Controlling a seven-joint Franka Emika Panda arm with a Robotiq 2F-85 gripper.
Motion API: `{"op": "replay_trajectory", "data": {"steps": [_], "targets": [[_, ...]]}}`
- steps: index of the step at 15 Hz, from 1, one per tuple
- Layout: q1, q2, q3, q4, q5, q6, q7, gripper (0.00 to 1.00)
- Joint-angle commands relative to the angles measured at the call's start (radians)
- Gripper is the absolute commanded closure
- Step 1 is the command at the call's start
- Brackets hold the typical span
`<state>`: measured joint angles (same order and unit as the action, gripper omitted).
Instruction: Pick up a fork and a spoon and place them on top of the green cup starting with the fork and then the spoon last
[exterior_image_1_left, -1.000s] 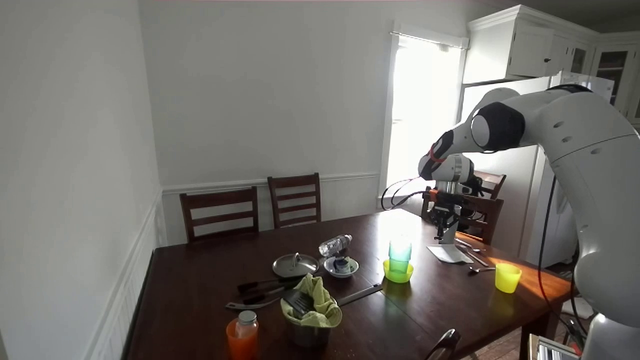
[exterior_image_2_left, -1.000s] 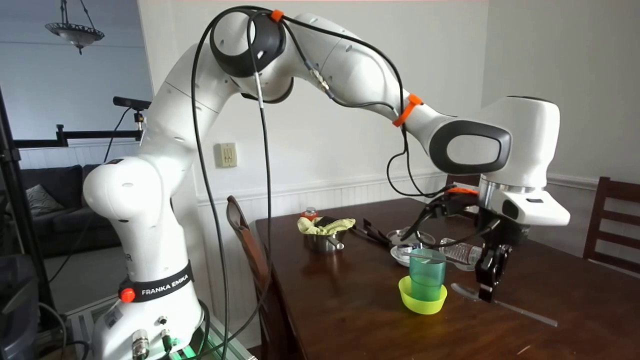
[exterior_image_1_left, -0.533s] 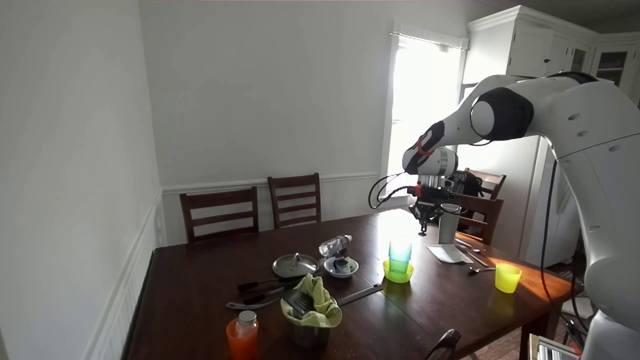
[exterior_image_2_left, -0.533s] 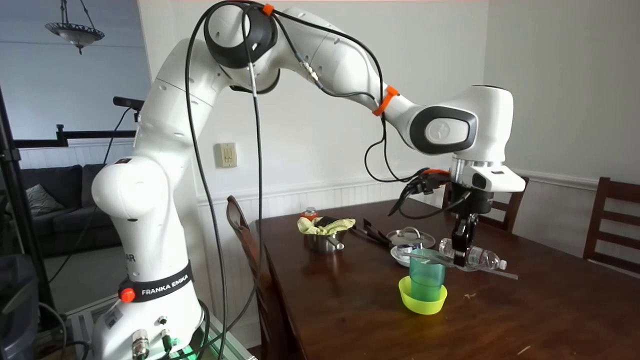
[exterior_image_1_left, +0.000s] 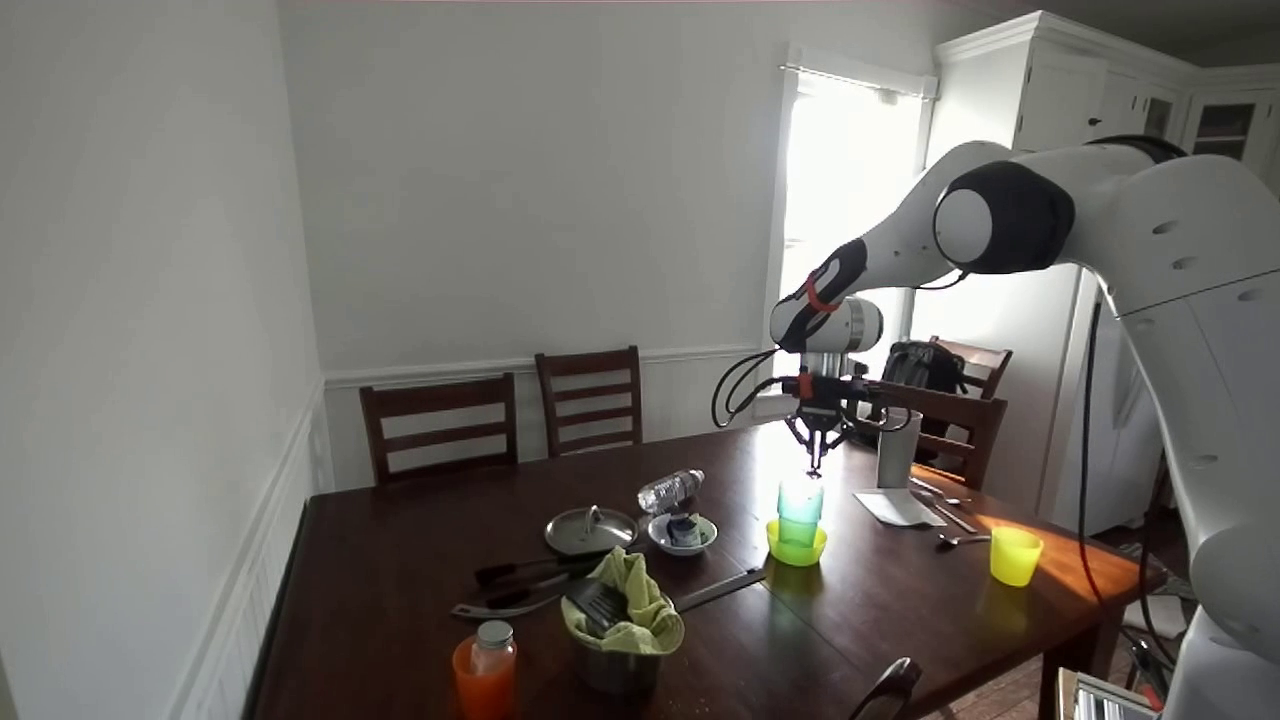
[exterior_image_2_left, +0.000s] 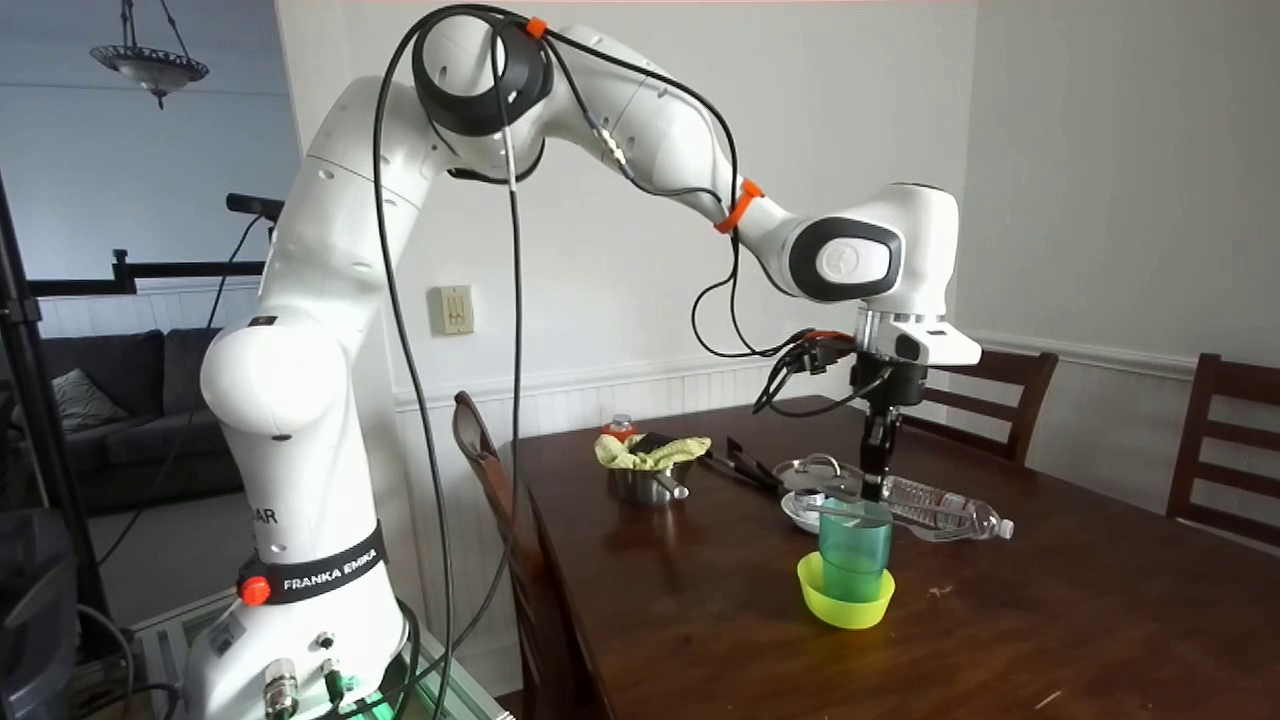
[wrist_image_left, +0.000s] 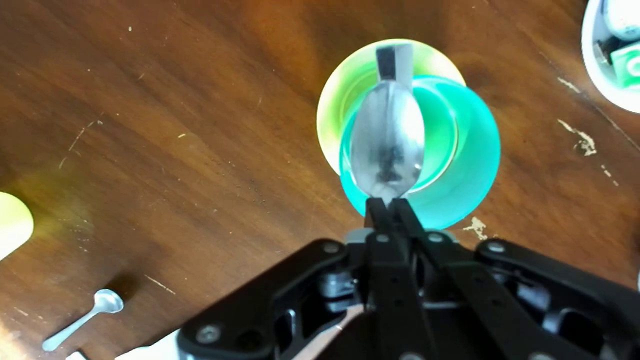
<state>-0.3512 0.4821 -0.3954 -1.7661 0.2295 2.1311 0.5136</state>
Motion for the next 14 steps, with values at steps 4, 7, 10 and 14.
{"op": "replay_trajectory", "data": {"steps": [4,7,10,14], "targets": [[0.028,-0.033,0.03,-0.045,-0.022,-0.006,-0.019,0.99],[0.033,-0.031,0.042,-0.044,-0.019,-0.003,-0.023,0.99],[0.036,-0.026,0.047,-0.044,-0.02,-0.006,-0.021,0.99],[0.038,-0.026,0.046,-0.054,-0.02,-0.009,-0.014,0.99]]}}
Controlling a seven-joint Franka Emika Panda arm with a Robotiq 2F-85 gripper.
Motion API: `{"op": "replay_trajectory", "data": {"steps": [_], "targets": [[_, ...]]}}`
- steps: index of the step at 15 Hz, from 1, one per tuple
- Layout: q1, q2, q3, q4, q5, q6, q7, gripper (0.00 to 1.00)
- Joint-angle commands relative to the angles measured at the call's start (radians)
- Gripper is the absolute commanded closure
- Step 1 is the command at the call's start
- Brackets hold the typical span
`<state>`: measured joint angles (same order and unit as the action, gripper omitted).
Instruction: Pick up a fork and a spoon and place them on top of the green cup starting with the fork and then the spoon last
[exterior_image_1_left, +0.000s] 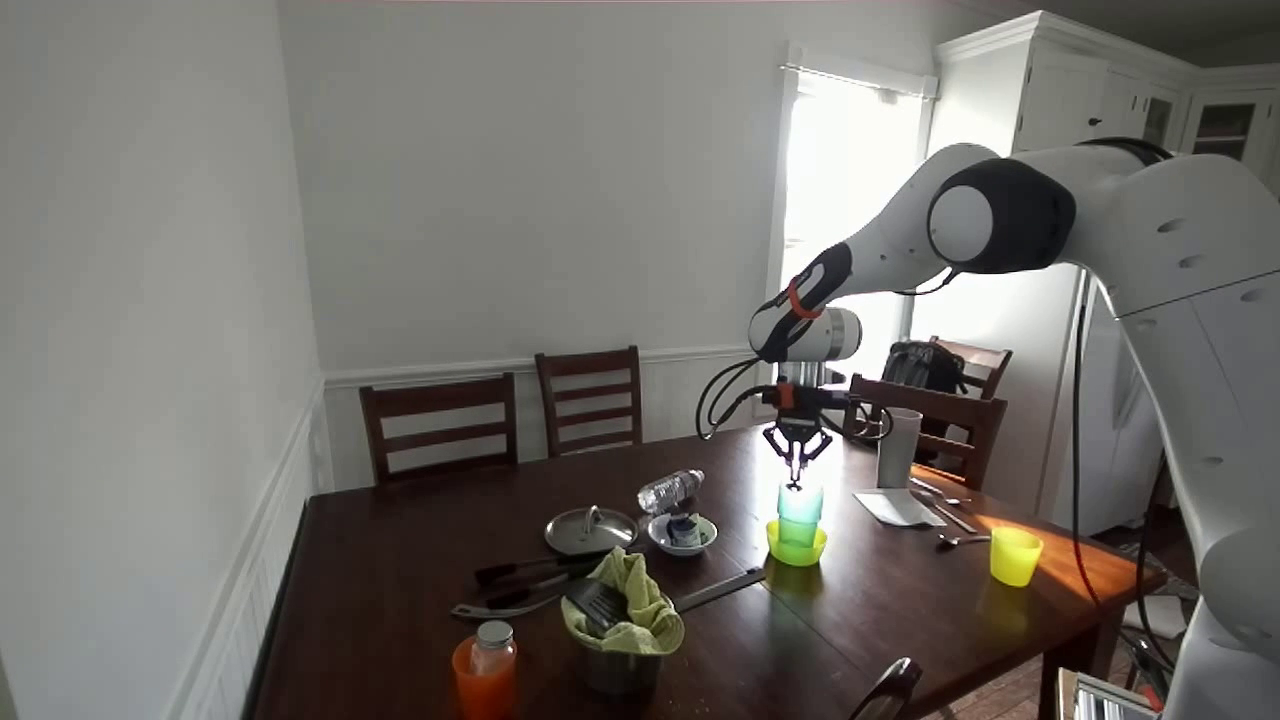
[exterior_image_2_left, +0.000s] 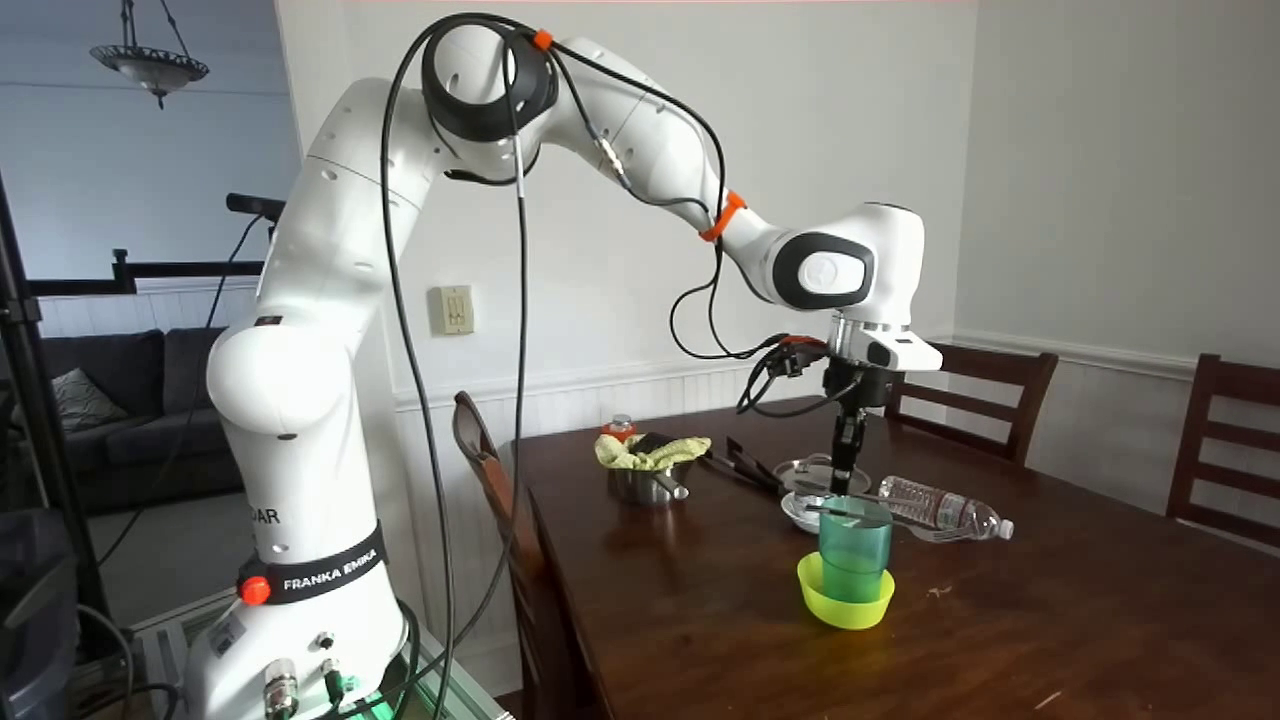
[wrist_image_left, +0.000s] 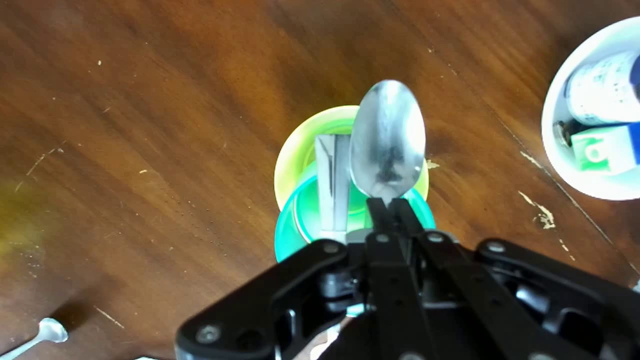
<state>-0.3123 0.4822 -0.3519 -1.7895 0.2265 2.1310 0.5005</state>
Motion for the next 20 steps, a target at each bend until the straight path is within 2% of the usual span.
{"op": "replay_trajectory", "data": {"steps": [1,20], "targets": [[-0.003,-0.023,0.003,-0.03,-0.015,-0.01,-0.005,0.99],[-0.017,-0.012,0.017,-0.031,0.01,-0.015,-0.034,0.99]]}}
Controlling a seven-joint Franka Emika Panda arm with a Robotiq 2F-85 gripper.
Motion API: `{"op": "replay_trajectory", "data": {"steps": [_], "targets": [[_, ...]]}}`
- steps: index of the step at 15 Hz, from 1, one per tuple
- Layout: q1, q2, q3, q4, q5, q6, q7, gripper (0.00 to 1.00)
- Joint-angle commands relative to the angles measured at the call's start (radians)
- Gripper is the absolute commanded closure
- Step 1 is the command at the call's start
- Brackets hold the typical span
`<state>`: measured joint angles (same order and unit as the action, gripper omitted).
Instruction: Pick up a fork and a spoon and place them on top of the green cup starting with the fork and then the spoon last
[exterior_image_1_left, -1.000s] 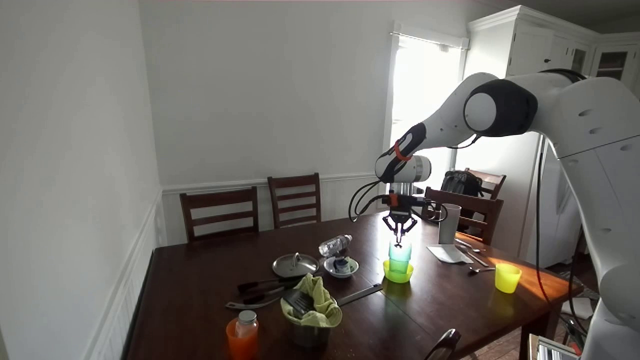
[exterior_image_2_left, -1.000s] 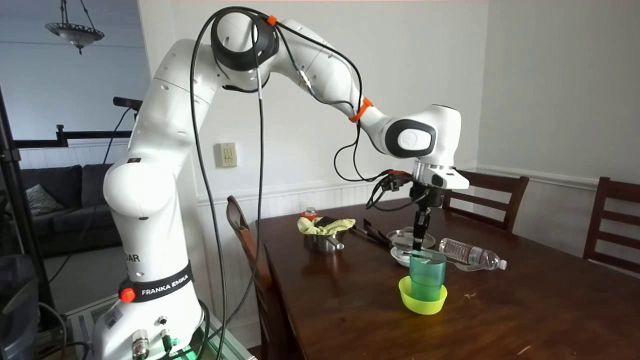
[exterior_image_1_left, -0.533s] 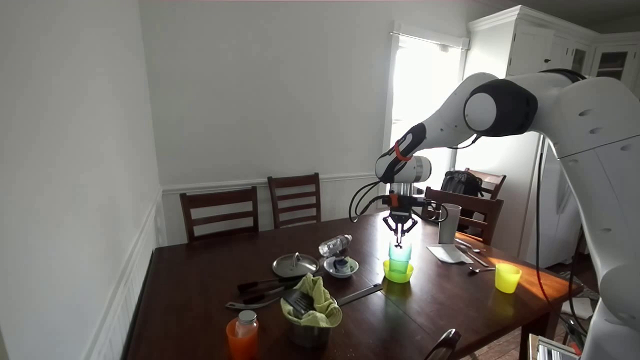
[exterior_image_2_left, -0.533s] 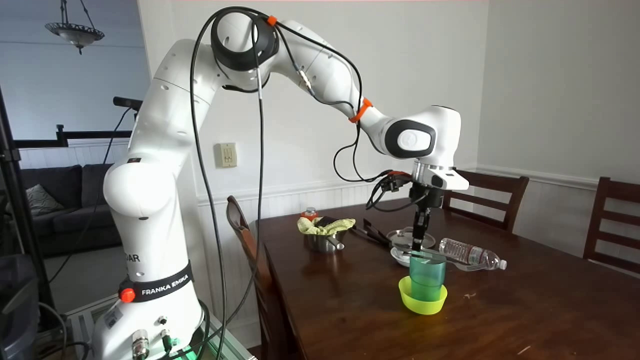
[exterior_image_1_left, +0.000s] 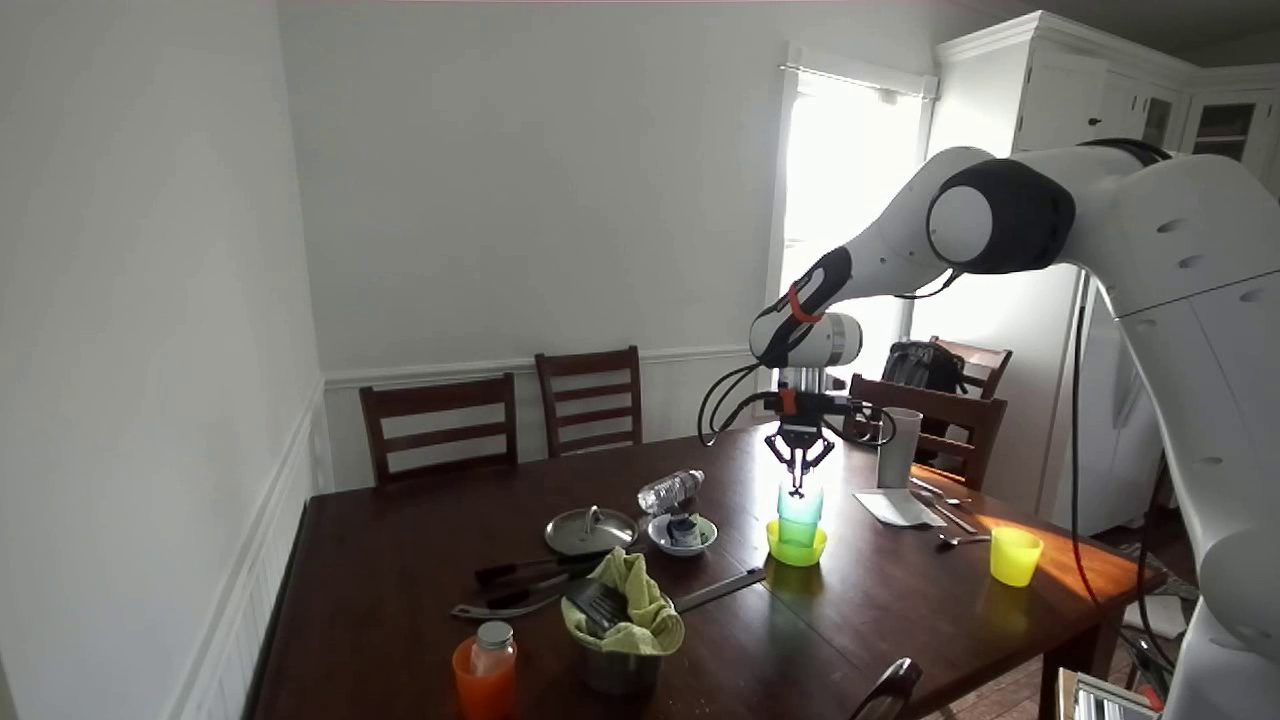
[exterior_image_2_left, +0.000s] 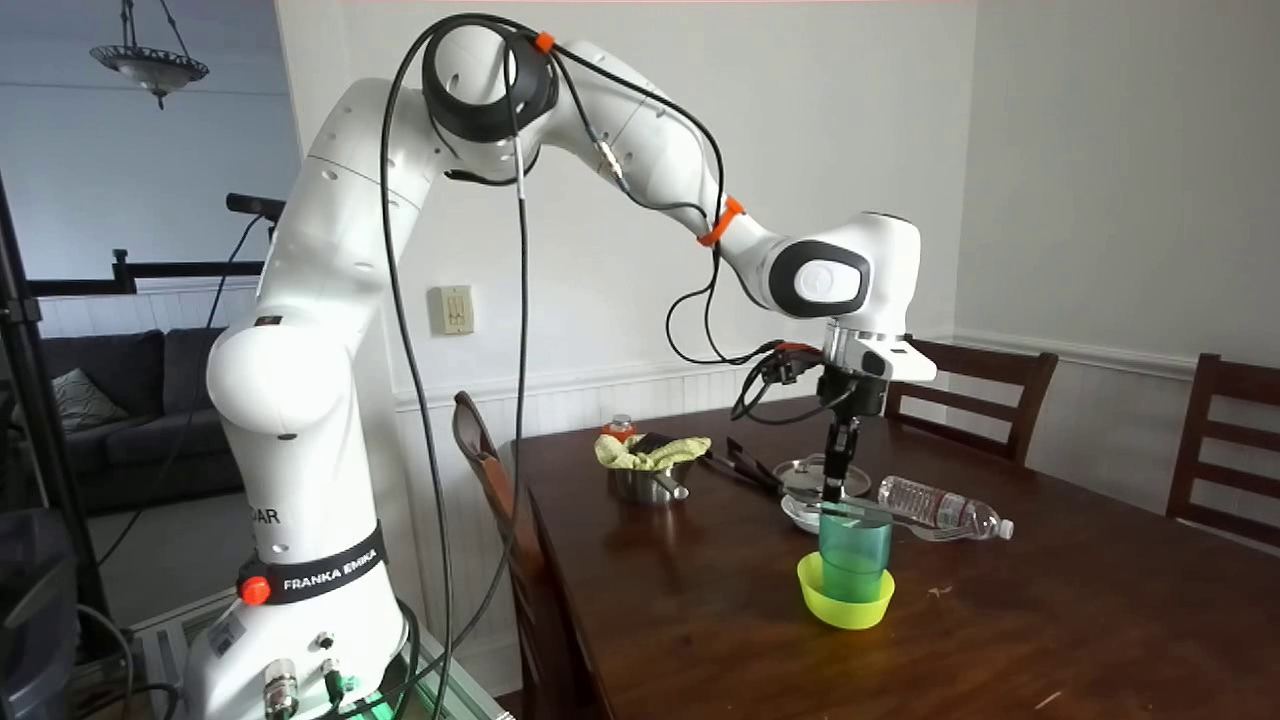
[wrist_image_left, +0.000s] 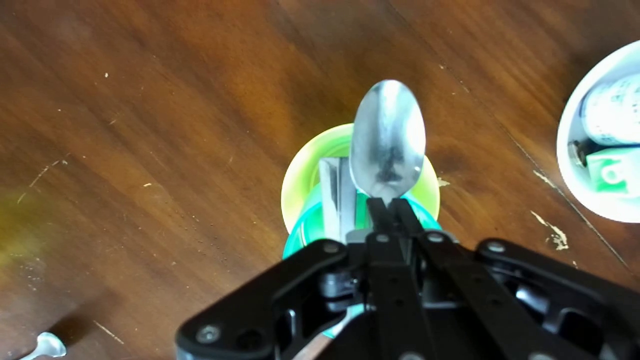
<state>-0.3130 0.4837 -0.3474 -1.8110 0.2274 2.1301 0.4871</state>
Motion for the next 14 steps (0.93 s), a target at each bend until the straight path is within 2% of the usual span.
{"op": "replay_trajectory", "data": {"steps": [1,14], "targets": [[-0.017,-0.013,0.013,-0.008,0.011,-0.015,-0.024,0.99],[-0.035,-0.001,0.025,0.005,0.029,-0.025,-0.055,0.98]]}}
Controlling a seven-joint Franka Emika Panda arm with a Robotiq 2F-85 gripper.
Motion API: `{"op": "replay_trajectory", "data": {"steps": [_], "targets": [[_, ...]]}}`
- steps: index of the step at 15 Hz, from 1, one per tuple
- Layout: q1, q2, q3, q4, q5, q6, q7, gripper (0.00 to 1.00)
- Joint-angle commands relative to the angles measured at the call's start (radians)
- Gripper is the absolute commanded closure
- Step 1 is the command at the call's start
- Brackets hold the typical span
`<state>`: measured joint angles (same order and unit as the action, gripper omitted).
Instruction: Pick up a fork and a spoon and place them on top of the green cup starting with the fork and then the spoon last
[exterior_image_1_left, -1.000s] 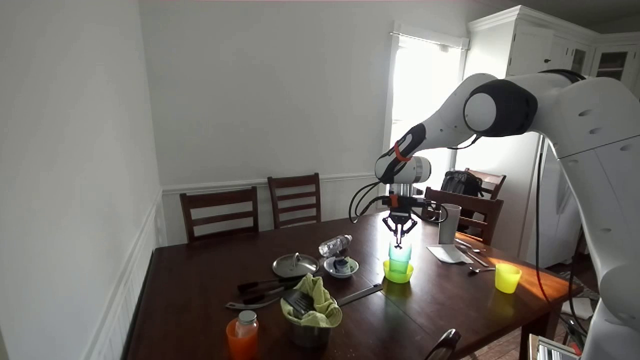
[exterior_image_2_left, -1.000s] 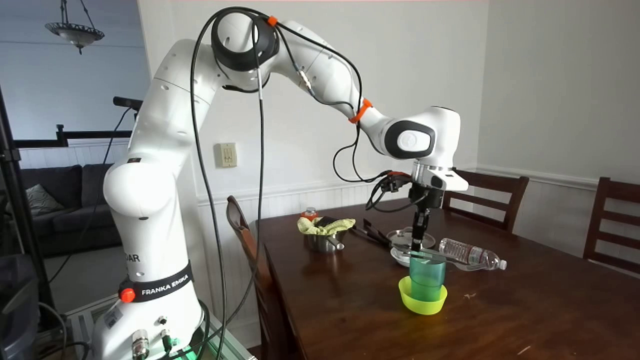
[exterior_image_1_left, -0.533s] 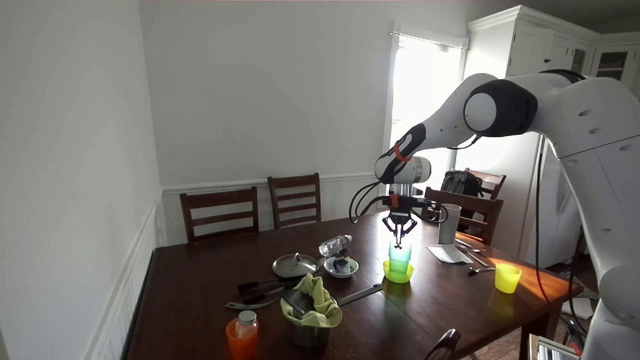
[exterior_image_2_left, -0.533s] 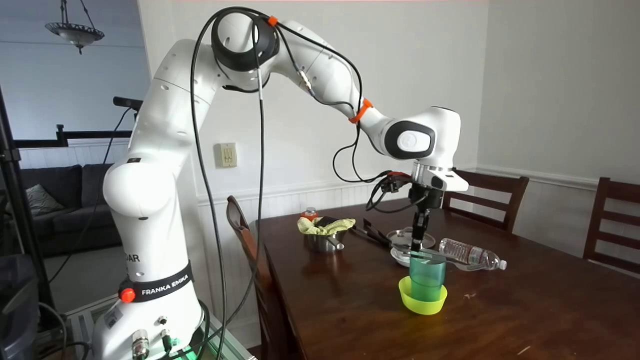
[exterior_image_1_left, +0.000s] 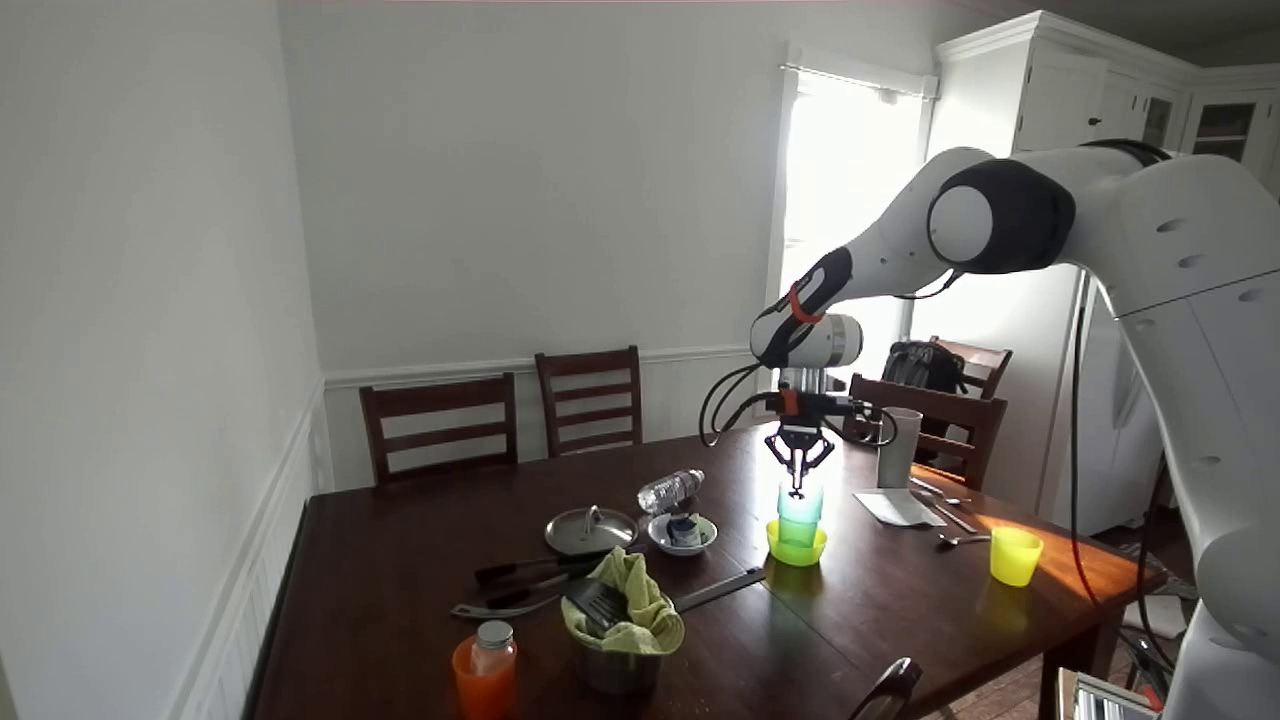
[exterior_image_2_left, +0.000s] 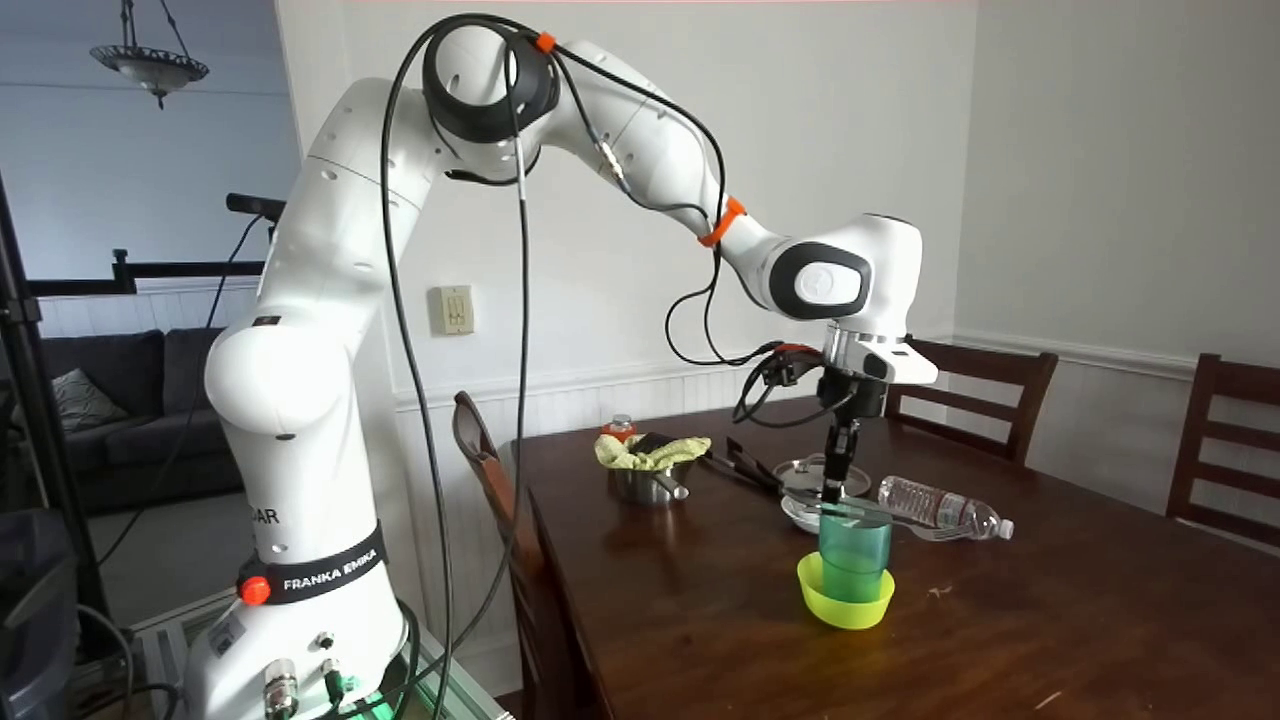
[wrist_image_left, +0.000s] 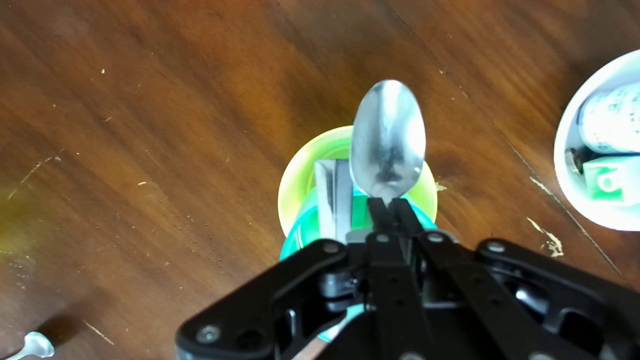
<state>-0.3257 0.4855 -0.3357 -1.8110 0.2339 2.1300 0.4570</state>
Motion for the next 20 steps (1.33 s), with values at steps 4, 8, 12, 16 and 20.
{"op": "replay_trajectory", "data": {"steps": [4,8,12,16,20], "targets": [[-0.025,-0.002,0.014,0.006,0.026,-0.03,-0.025,0.67],[-0.029,-0.006,0.015,0.005,0.03,-0.032,-0.029,0.38],[-0.031,-0.007,0.016,0.006,0.036,-0.033,-0.033,0.1],[-0.033,-0.006,0.015,0.009,0.038,-0.036,-0.036,0.0],[-0.032,-0.02,0.015,-0.004,0.038,-0.052,-0.04,0.0]]}}
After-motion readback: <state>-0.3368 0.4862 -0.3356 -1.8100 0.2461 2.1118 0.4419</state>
